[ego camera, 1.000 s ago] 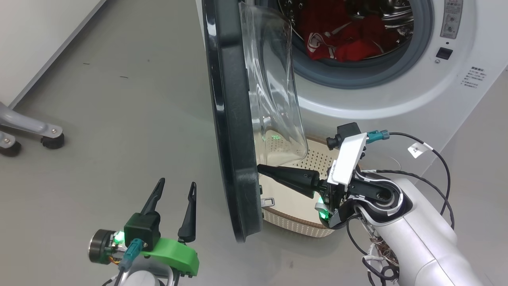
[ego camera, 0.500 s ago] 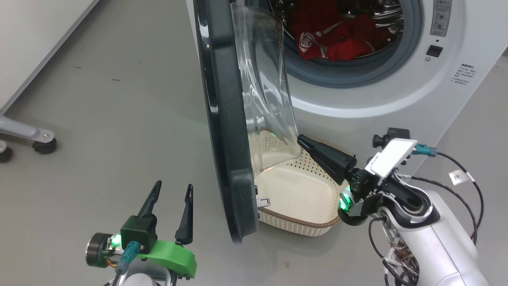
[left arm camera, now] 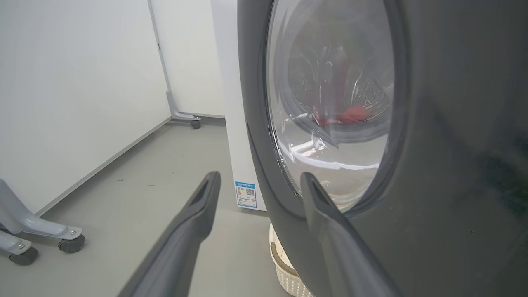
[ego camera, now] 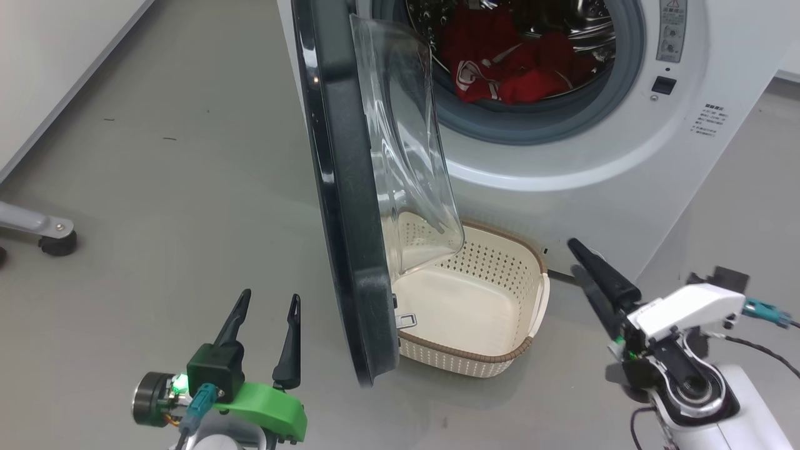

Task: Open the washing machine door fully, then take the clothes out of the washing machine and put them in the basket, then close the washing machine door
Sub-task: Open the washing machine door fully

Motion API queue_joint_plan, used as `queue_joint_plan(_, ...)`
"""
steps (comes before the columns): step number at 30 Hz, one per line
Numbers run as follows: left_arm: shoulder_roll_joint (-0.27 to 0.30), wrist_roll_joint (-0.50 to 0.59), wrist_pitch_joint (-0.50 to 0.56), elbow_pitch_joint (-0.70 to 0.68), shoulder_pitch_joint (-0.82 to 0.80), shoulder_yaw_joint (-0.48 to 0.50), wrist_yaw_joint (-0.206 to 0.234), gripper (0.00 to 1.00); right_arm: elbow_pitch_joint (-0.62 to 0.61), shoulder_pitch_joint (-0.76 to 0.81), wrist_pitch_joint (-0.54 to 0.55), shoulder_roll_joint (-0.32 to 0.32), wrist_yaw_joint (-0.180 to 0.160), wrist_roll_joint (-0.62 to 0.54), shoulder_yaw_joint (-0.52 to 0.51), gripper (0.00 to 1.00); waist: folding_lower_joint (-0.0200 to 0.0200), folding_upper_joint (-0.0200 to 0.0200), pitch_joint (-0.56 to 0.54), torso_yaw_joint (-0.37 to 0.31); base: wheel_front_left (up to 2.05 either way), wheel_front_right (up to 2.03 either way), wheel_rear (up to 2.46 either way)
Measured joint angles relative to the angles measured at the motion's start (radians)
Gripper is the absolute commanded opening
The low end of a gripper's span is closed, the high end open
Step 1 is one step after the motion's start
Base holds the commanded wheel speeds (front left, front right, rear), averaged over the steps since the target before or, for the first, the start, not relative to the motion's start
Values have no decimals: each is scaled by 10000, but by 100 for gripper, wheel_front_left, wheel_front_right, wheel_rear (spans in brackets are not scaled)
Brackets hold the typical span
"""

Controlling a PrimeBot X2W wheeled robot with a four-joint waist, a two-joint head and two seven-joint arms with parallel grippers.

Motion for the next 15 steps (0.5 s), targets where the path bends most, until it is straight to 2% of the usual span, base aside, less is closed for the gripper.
queue_joint_plan(5, 0, -2, 0, 19, 81, 8, 0, 100, -119, 533, -1333, -489, 0, -1664, -146, 100, 0, 0, -45, -42, 0, 0, 0)
queue_joint_plan(9, 0, -2, 0, 19, 83, 17, 2, 100, -130, 732, -2545, -1149, 2, -3540, -73, 100, 0, 0, -58, -61, 0, 0, 0)
queue_joint_plan(15, 0, -4, 0, 21, 85, 48, 2, 100, -25, 837, -4366, -1705, 4, -6032, 82, 100, 0, 0, -62, -93, 0, 0, 0)
